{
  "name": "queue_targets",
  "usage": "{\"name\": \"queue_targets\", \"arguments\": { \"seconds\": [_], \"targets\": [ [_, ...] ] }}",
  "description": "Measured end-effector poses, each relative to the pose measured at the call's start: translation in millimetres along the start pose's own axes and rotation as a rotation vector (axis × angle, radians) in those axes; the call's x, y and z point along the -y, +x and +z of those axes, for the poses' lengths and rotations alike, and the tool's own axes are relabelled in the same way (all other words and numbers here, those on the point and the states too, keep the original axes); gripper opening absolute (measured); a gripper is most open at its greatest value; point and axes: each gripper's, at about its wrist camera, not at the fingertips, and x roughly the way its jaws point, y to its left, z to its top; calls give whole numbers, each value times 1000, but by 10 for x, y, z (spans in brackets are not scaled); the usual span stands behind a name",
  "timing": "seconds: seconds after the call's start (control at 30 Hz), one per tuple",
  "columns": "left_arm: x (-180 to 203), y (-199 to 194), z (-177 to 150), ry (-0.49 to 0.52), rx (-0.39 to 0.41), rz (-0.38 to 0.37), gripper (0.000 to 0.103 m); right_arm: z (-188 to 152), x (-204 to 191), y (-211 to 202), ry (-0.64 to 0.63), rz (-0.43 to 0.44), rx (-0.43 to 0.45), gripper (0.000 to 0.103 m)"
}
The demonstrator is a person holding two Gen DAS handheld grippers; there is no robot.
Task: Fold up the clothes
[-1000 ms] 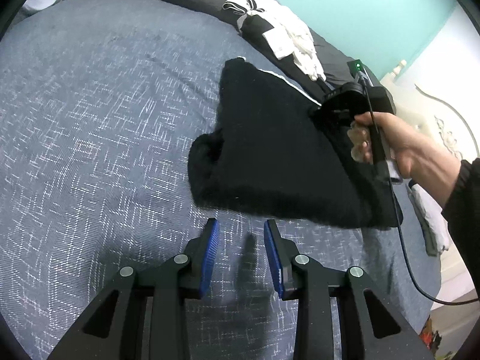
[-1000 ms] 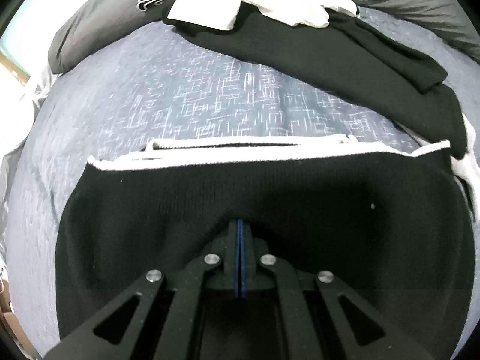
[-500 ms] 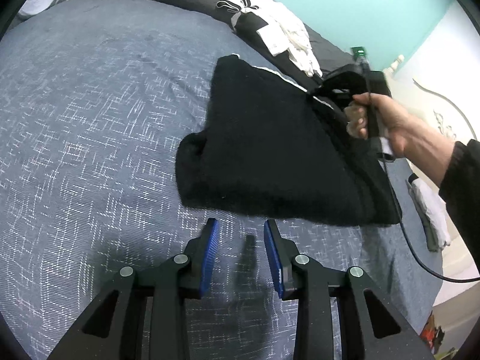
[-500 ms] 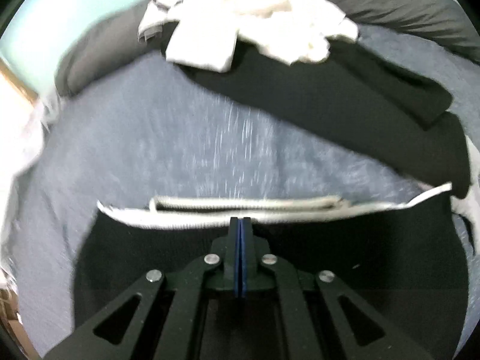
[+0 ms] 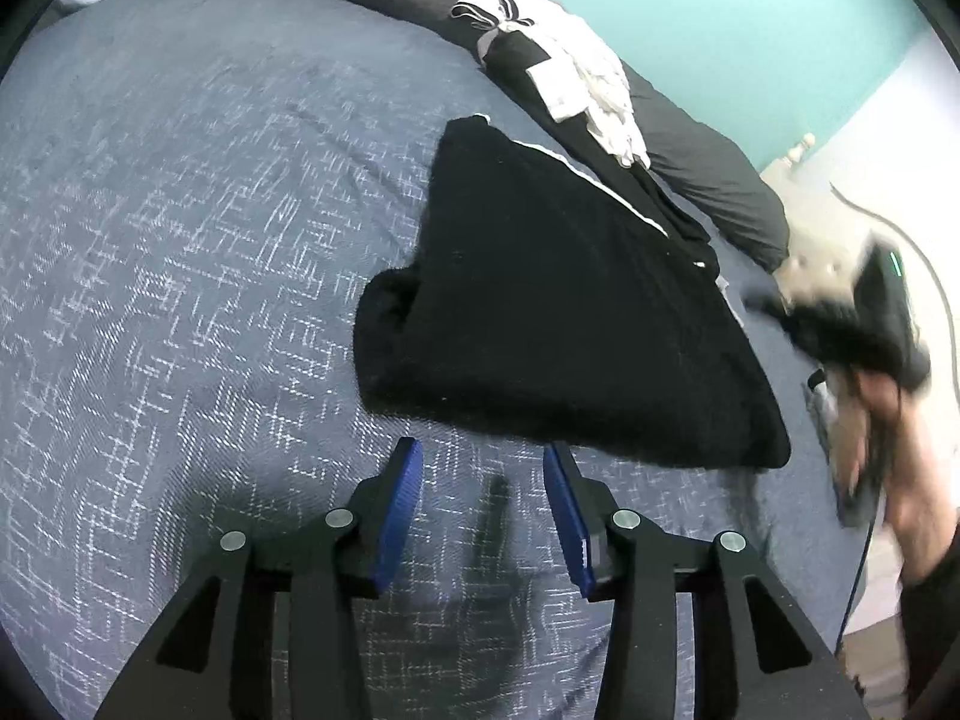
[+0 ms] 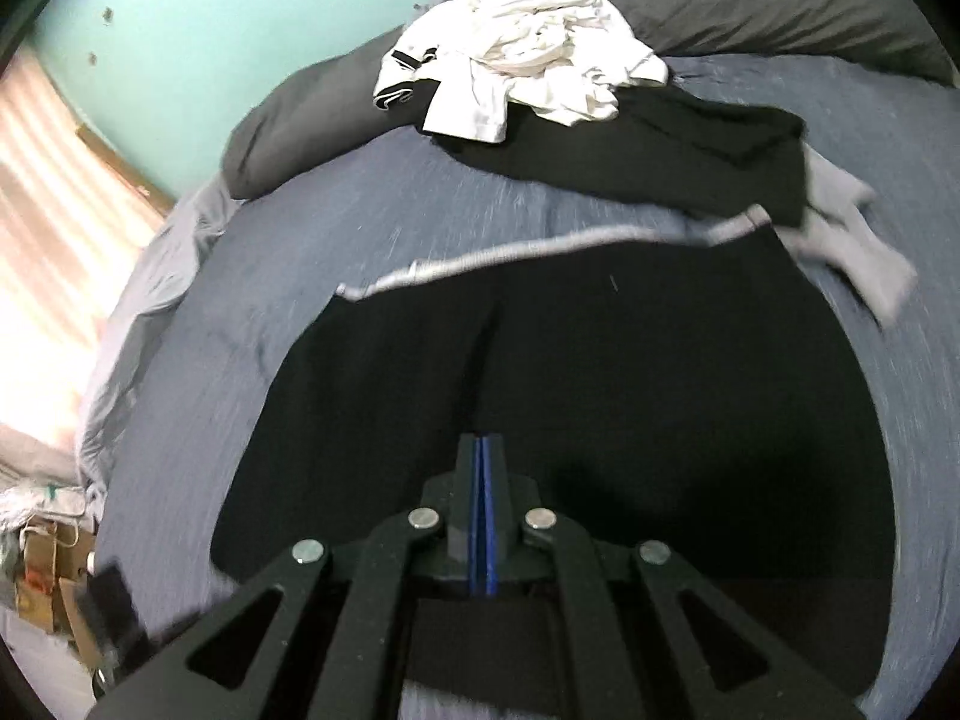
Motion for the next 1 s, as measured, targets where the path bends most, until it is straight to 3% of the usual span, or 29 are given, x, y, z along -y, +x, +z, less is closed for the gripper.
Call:
{"name": "queue_targets", "arguments": {
  "seconds": [0.27,0.43,0.77,1.0],
  "targets": [
    [-34,15,29,-102,11,-36,59,-944,161,-338,17,42,20,1],
    [-39,121,15,-160,1,-56,61,-1216,231,-405,25,90,42,1],
    [-113,152,112,-259,78,-66,62,-1376,553,-340,134,157,79,1],
    [-216,207,174,-327,123,-103,61,-1305,522,-346,108,164,100,1]
  ]
}}
